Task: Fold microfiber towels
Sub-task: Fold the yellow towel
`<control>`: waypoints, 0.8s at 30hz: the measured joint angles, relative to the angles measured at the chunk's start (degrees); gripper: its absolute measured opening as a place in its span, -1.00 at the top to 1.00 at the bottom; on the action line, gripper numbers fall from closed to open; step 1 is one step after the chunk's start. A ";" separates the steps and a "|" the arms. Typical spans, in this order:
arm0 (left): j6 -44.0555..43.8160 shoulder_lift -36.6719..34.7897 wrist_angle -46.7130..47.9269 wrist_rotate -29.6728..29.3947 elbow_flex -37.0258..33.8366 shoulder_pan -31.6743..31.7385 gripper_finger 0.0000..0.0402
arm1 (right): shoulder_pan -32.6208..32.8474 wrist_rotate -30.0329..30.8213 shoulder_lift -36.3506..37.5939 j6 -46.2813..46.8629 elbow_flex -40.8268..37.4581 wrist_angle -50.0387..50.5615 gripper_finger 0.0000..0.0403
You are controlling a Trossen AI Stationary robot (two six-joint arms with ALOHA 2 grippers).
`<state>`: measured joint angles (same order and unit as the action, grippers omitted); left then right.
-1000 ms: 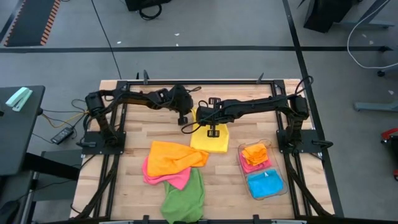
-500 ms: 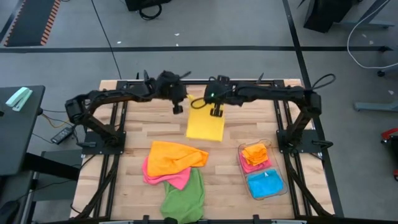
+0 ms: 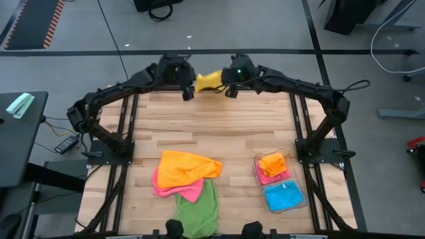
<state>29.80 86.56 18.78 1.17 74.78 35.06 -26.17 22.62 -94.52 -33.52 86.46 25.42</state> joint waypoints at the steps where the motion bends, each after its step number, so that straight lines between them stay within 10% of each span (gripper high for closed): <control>1: -0.77 0.00 1.16 0.16 -0.68 -0.70 0.96 | 0.20 -2.20 -0.17 1.16 -0.13 2.06 0.94; 24: -24.33 0.48 -3.74 1.77 -24.94 -31.43 0.93 | 26.80 -18.11 -1.45 16.87 -23.46 1.84 0.94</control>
<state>5.46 87.05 15.04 2.94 49.83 3.63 0.62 4.51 -95.97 -16.65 62.99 27.26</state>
